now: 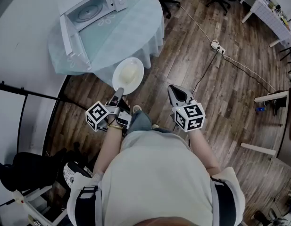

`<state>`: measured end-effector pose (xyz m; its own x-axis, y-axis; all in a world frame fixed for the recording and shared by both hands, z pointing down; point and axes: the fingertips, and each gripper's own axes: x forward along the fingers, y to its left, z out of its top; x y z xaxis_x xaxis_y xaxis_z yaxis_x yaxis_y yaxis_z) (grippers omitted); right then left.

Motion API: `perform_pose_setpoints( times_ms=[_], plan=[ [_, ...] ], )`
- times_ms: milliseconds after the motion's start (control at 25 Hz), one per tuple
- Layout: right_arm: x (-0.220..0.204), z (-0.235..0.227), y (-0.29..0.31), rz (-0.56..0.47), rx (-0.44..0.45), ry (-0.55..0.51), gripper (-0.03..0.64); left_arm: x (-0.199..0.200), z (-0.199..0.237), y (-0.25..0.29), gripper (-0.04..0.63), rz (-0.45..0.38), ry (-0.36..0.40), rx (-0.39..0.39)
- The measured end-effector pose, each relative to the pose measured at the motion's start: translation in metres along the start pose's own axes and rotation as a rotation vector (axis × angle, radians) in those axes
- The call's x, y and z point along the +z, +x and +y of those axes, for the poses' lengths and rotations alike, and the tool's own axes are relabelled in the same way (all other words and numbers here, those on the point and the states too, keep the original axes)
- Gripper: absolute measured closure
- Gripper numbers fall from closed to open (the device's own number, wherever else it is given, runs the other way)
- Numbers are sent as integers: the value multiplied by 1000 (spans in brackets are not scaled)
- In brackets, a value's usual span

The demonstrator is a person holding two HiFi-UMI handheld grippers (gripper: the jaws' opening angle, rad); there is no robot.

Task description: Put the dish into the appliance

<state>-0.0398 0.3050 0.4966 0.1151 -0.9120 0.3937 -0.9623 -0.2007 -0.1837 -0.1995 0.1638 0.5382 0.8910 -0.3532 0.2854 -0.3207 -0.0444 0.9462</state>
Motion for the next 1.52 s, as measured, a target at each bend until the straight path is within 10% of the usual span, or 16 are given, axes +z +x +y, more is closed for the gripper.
perform_pose_setpoints(
  times_ms=[1520],
  plan=[
    [20, -42, 57, 23, 52, 52, 609, 26, -5, 68, 560, -62, -44, 10]
  ],
)
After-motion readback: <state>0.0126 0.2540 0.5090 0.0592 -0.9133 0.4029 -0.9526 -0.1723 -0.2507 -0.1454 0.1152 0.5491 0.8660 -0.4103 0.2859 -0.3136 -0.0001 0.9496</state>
